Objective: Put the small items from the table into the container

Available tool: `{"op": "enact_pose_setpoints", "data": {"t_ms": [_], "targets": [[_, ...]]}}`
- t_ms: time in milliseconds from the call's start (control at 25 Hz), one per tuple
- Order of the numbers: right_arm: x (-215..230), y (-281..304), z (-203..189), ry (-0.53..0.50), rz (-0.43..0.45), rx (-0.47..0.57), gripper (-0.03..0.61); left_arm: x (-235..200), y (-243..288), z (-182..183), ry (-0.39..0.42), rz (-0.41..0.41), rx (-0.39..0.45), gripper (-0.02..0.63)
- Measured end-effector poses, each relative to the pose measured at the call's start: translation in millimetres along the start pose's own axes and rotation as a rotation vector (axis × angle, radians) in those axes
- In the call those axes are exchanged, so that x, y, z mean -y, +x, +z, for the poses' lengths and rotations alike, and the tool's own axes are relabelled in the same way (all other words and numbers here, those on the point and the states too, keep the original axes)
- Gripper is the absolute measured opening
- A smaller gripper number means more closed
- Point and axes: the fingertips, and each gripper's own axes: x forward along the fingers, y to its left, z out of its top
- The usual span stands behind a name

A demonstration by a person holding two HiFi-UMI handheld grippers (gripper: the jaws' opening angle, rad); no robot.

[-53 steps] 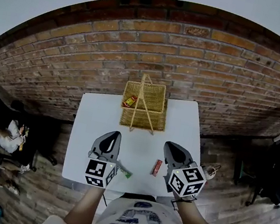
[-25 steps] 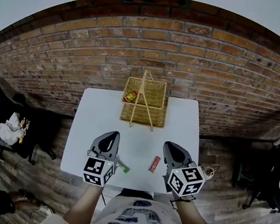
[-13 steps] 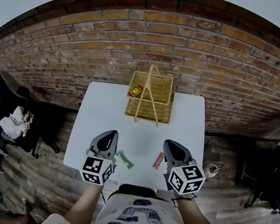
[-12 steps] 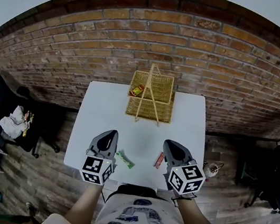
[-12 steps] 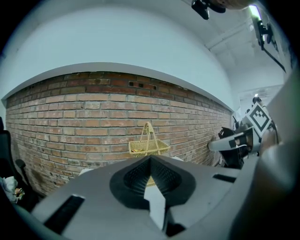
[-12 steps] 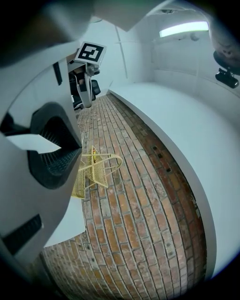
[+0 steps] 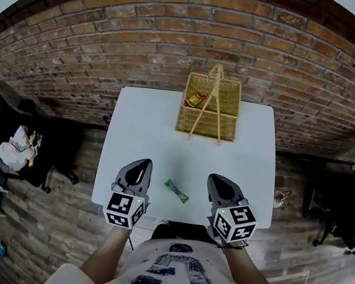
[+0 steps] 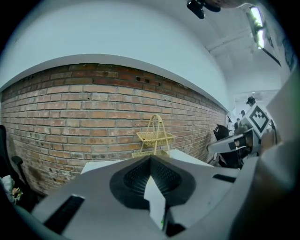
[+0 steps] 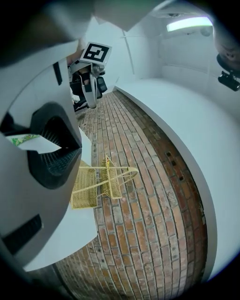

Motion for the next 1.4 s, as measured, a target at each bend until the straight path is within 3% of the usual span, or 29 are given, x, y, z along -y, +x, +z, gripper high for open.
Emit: {"op": "enact_pose_setpoints", "data": {"t_ms": [360, 880, 960, 1160, 1320, 1400], "targets": [[-39, 17, -34, -0.03, -0.051, -0.047, 0.021, -27, -17, -32, -0.005, -0.057, -0.019, 0.048], [-72, 38, -79, -0.071, -0.065, -0.108, 0.023, -33, -24, -59, 0.008, -0.138, -0.026, 0.048], [-76, 41, -87, -0.066, -0.049, -0.122, 0.083, -32, -25, -64, 0.008, -0.145, -0.031, 0.048], [-83, 51, -107, -0.084, -0.026, -0.154, 0.152, -37, -24, -75, 0.002, -0.147, -0.044, 0.048], [-86, 60, -120, -0.095, -0.004, -0.166, 0.247, -40, -23, -83, -0.002, -0.142, -0.047, 0.048], [-85, 64, -125, -0.106, -0.001, -0.182, 0.256, -41, -22, -86, -0.002, -0.139, -0.05, 0.048]]}}
